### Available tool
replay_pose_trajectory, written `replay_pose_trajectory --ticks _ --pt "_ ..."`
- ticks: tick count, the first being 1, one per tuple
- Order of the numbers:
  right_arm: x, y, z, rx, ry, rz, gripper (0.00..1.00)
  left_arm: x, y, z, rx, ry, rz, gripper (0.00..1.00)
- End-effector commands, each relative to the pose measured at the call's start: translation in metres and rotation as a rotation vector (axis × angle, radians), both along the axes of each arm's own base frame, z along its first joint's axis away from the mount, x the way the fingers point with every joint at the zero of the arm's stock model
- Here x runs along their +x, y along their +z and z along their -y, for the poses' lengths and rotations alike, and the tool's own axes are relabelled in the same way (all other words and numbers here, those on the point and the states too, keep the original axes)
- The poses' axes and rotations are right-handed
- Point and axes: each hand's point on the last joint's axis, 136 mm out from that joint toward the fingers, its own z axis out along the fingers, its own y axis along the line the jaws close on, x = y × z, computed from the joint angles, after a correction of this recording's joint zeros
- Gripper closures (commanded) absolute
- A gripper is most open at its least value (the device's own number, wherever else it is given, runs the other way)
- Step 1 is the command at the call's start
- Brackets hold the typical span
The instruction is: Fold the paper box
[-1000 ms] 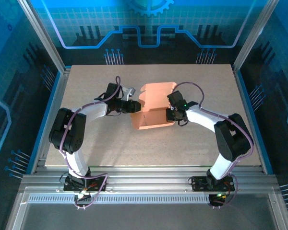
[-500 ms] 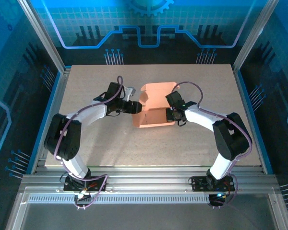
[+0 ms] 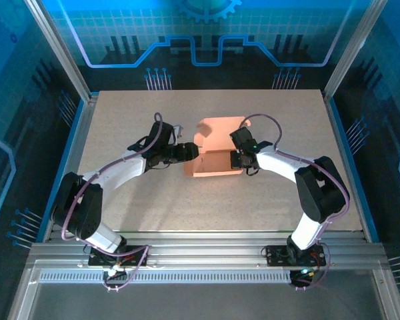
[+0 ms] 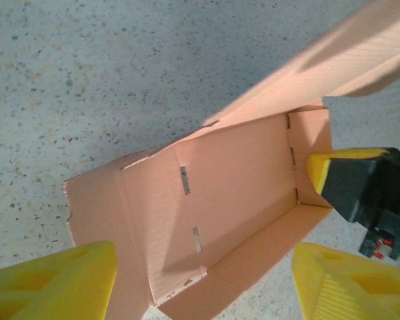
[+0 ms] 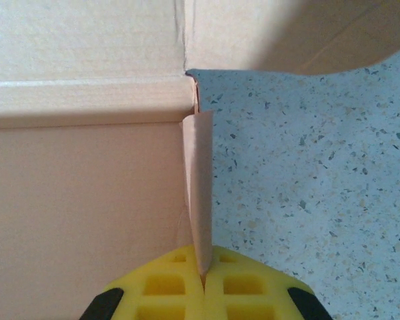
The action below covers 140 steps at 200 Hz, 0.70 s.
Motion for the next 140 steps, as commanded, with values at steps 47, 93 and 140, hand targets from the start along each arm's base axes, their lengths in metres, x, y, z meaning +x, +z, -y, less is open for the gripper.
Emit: replay_pose_trajectory --ticks 47,93,140 --pt "0.001 0.002 -0.003 0.029 -0.008 0.004 1.0 0.038 -0.02 0.015 -0.063 0.036 0.051 0.34" --pt "0.001 0.004 -0.004 0.03 0.003 0.01 1.0 0.045 -0.042 0.009 -0.009 0.024 0.066 0.34" --pt "0.0 0.001 -0.008 0.052 0.011 0.006 1.0 0.049 -0.029 0.023 -0.069 -0.095 0.274 0.46"
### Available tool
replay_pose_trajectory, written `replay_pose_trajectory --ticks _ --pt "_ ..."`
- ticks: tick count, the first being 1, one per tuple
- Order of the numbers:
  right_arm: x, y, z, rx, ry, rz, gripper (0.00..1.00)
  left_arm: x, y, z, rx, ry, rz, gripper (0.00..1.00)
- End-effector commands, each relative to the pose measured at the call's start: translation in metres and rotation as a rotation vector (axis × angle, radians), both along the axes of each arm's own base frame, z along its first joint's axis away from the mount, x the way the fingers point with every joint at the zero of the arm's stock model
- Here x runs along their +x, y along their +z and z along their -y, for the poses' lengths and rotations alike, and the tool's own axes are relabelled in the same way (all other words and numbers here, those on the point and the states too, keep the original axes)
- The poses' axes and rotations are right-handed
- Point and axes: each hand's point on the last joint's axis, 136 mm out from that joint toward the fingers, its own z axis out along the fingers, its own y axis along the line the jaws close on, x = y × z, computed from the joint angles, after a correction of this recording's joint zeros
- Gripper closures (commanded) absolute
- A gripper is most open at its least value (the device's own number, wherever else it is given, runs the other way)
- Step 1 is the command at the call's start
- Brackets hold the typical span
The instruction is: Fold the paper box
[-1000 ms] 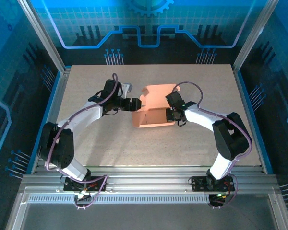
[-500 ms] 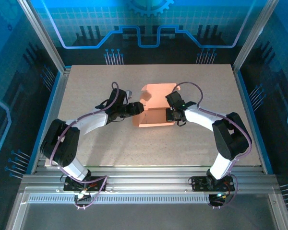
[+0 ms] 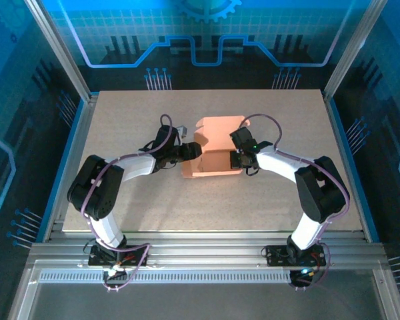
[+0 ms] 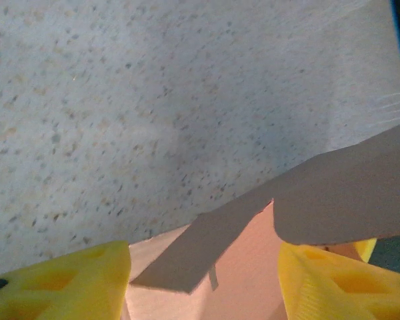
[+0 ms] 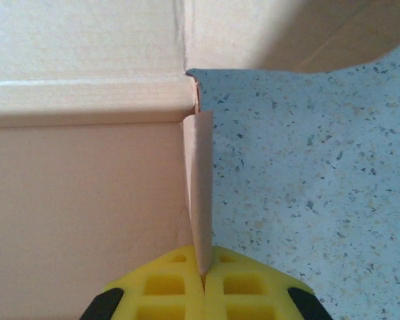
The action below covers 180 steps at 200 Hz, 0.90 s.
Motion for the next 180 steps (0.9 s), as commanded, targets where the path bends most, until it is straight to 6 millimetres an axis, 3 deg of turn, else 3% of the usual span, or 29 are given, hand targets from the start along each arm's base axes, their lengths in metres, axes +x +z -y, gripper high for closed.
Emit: replay_pose_trajectory --ticks 1,52,65,96,180 --pt "-0.001 0.001 -0.004 0.033 0.004 0.006 1.0 0.007 0.013 0.009 -0.021 -0.09 0.173 0.46" --pt "-0.003 0.001 -0.001 0.022 0.0 0.006 1.0 0.009 0.002 0.006 0.019 -0.118 0.193 0.48" --pt "-0.003 0.001 0.0 0.02 -0.001 0.005 1.0 0.007 0.001 0.006 0.019 -0.124 0.19 0.56" --pt "-0.003 -0.001 -0.001 0.023 -0.003 -0.003 1.0 0.004 -0.004 0.004 0.031 -0.119 0.17 0.65" --pt "-0.005 0.002 -0.003 0.012 -0.018 -0.023 1.0 -0.008 -0.013 -0.004 0.264 -0.164 0.28 0.77"
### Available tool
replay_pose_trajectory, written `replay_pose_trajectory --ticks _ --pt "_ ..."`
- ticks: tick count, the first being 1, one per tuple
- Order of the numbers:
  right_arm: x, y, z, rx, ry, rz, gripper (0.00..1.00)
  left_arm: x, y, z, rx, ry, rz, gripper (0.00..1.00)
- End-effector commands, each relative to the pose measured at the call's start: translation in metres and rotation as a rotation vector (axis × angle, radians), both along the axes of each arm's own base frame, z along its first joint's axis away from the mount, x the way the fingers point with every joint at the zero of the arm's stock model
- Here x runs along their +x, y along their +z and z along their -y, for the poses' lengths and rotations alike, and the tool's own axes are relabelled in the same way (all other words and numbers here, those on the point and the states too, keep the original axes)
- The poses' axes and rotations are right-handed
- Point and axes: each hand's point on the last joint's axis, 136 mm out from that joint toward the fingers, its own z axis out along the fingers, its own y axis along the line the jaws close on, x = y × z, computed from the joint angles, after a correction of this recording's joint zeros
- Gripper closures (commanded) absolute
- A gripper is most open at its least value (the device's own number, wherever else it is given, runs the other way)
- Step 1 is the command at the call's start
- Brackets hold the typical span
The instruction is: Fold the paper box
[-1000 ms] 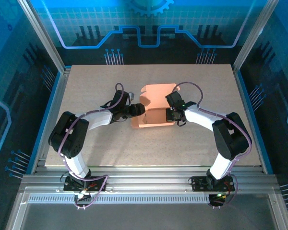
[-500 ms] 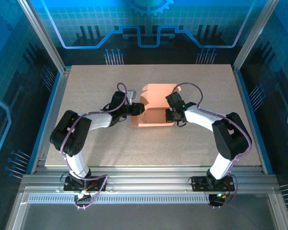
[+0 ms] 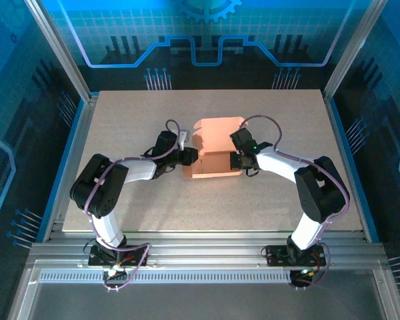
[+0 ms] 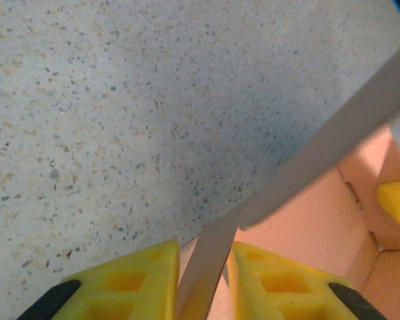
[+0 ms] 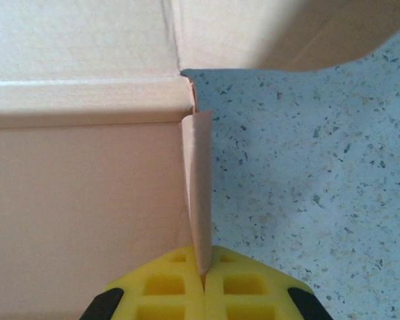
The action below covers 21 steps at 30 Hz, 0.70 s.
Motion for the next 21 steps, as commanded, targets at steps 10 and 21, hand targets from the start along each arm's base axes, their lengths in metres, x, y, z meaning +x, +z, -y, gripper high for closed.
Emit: replay_pose_trajectory --ticks 10,21 --pt "-0.001 0.011 -0.005 0.014 -0.017 -0.001 1.0 -0.012 0.004 -0.003 0.173 -0.066 0.188 0.9" --pt "-0.008 0.006 -0.003 0.016 -0.18 0.002 1.0 -0.006 0.002 0.006 0.252 0.081 0.203 0.98"
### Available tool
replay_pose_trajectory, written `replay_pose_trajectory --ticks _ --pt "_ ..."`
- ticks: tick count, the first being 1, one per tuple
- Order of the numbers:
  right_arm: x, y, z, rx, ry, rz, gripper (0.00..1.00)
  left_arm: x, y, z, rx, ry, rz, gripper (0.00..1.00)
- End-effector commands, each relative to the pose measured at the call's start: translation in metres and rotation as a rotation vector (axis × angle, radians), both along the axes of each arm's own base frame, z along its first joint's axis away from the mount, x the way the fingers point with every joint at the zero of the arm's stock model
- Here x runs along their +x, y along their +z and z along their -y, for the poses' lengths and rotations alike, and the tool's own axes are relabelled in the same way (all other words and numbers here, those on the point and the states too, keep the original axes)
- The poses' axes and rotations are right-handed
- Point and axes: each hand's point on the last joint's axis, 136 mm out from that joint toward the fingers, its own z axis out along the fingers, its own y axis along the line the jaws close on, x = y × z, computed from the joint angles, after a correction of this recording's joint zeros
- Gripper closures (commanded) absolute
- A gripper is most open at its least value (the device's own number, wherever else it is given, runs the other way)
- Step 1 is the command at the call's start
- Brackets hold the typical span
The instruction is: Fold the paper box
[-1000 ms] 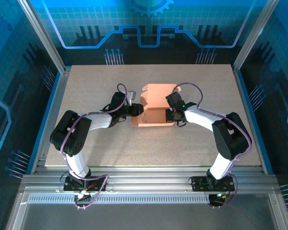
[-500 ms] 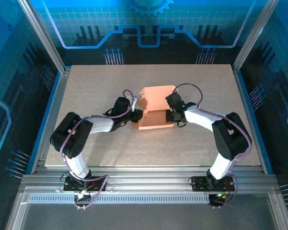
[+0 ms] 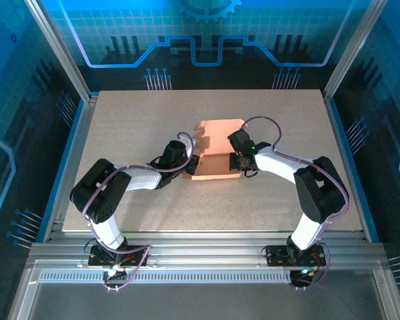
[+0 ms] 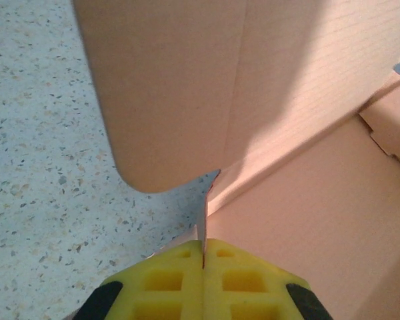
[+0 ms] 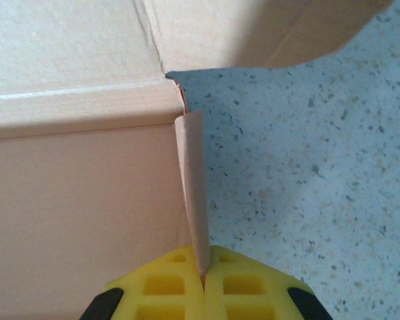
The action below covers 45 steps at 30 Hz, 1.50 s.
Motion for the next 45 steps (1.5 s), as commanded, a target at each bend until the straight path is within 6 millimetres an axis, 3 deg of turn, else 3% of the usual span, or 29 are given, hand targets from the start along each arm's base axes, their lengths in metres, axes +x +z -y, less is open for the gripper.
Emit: replay_pose_trajectory --ticks 1,8,15,24,29,37,43,44,45 --pt "0.001 0.008 -0.002 0.003 -0.114 0.041 1.0 0.008 0.004 -0.001 0.022 0.113 0.025 0.98" --pt "-0.005 0.013 -0.012 0.006 -0.196 0.096 1.0 0.004 0.006 0.009 0.054 0.273 0.027 1.0" --pt "-0.006 0.008 -0.025 0.076 -0.235 0.093 1.0 0.003 -0.005 0.017 0.022 0.368 -0.033 1.0" --pt "-0.008 0.0 -0.039 0.114 -0.254 0.085 1.0 0.004 -0.012 0.004 0.007 0.718 -0.224 1.0" --pt "-0.008 -0.002 -0.046 0.117 -0.243 0.083 1.0 0.004 -0.012 0.015 0.053 0.753 -0.23 1.0" --pt "-0.009 -0.003 -0.043 0.116 -0.246 0.084 1.0 0.005 -0.012 0.014 0.033 0.743 -0.21 1.0" --pt "-0.009 -0.003 -0.032 0.108 -0.266 0.089 1.0 0.006 0.001 0.013 0.024 0.686 -0.144 0.86" --pt "-0.008 -0.002 -0.028 0.109 -0.273 0.093 1.0 0.006 0.012 0.006 0.006 0.681 -0.111 0.73" --pt "-0.008 -0.003 -0.025 0.108 -0.278 0.093 1.0 0.006 0.014 0.002 0.0 0.683 -0.104 0.67"
